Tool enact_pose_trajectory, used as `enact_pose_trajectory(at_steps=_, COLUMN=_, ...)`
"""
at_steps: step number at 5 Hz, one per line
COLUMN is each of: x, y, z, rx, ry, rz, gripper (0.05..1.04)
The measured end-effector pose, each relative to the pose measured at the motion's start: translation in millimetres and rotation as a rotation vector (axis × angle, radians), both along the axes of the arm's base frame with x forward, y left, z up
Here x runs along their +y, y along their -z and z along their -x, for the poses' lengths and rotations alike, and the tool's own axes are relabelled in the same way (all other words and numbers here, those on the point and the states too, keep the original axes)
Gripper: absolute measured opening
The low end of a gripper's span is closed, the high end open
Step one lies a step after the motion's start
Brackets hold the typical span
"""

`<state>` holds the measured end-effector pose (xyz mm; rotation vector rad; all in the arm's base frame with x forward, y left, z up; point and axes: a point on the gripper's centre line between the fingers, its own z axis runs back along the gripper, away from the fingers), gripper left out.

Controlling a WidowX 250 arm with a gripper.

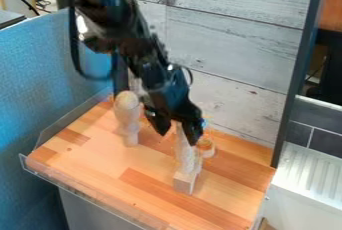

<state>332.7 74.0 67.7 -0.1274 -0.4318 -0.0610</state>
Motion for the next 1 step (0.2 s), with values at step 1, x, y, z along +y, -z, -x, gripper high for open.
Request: enact_pose_trajectory(at_steps=1, x=14.1, y=-44.7, z=0.8, rx=-0.059, ry=-0.019, rz=0.032, gripper=1.0)
